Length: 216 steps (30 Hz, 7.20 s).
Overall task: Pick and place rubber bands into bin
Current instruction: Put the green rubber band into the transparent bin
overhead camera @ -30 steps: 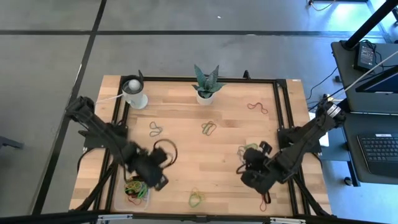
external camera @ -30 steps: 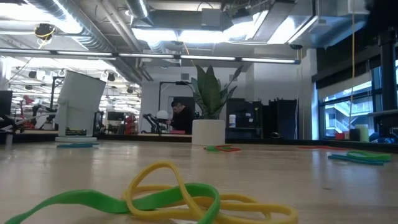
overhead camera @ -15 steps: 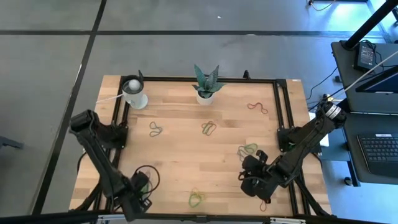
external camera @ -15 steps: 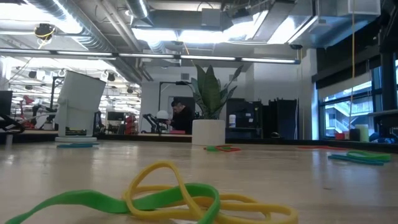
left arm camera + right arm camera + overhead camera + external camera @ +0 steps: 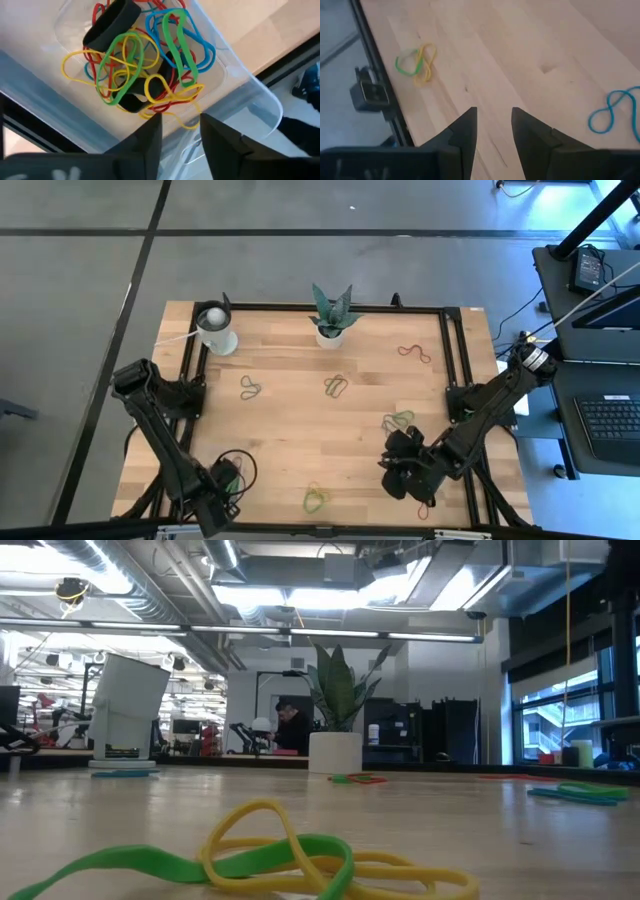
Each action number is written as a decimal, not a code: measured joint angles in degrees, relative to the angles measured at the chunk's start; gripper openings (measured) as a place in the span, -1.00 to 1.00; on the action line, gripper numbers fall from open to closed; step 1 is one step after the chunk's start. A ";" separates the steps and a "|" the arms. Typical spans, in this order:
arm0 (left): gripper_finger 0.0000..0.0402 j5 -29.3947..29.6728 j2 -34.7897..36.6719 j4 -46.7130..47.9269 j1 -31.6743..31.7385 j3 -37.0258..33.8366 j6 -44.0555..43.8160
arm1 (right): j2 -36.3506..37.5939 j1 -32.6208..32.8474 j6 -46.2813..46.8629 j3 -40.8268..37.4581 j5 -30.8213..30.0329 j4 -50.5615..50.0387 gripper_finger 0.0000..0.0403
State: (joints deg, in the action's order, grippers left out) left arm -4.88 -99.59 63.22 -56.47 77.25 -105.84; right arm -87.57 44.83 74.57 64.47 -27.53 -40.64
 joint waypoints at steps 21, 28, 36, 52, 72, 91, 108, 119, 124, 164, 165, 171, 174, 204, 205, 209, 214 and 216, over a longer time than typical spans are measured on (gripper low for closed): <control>-0.64 20.30 16.94 16.52 11.25 0.00 30.04 | -2.83 -4.57 5.21 0.00 2.83 10.79 -0.97; -0.98 17.55 16.51 14.21 27.54 0.00 54.75 | -3.40 -0.36 9.18 0.00 6.69 5.15 -0.98; -0.99 14.45 13.22 -6.25 34.53 0.01 73.69 | 0.52 5.59 12.05 -6.21 11.64 -0.93 -0.99; -0.97 10.41 -17.53 -9.66 33.44 22.22 95.43 | 31.79 1.50 -7.86 -34.13 15.58 2.37 -1.00; -0.28 7.88 -23.87 -17.20 27.78 22.74 89.85 | 36.54 -1.50 -18.49 -34.82 15.15 0.76 -1.00; -0.29 8.08 -25.14 -19.93 21.35 22.01 68.06 | 36.54 -1.50 -17.99 -34.82 14.96 0.63 -1.00; -0.47 4.28 -31.82 -20.16 21.77 22.40 50.14 | 36.52 -1.50 -19.34 -34.82 14.97 0.66 -1.00; -0.99 3.49 -28.94 -13.45 22.13 21.78 48.99 | 36.52 -1.50 -21.07 -34.82 13.46 0.72 -1.00; -0.99 3.49 -27.73 -9.58 22.12 21.69 47.31 | 36.52 -1.50 -21.16 -34.82 13.00 0.70 -1.00; -0.28 7.37 -25.91 -14.67 21.53 18.35 41.59 | 36.52 -1.50 -17.67 -34.82 10.64 3.24 -1.00; -0.27 6.64 -26.06 -15.53 21.32 17.70 41.64 | 36.52 -1.50 -17.69 -34.82 10.64 3.34 -1.00; -0.45 1.79 -26.66 -17.27 20.61 16.85 42.06 | 36.46 -1.50 -17.69 -34.82 10.64 3.60 -1.00; -0.80 1.74 -26.52 -15.90 20.35 16.84 40.81 | 36.46 -1.50 -17.72 -34.82 10.64 3.60 -1.00; -0.99 1.56 -4.36 21.04 16.78 16.65 35.90 | 36.44 -1.48 -16.26 -34.82 10.60 3.58 -1.00; -0.99 1.23 -4.35 22.47 15.71 16.65 35.86 | 36.41 -1.49 -15.91 -34.82 10.62 3.60 -1.00; -0.99 1.86 -4.38 23.35 11.37 15.24 34.08 | 36.41 -1.49 -13.09 -34.82 8.81 3.89 -1.00; -0.99 2.27 -4.48 15.31 6.99 6.95 30.70 | 36.41 -1.50 -10.35 -34.82 5.81 6.70 -1.00; -0.99 2.07 -4.50 10.76 5.61 3.16 30.55 | 36.41 -1.49 -10.01 -34.82 5.38 8.31 -1.00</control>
State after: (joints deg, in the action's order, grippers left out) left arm -2.81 -104.09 73.98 -50.86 80.42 -75.29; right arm -51.16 43.35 64.56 29.65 -22.15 -32.33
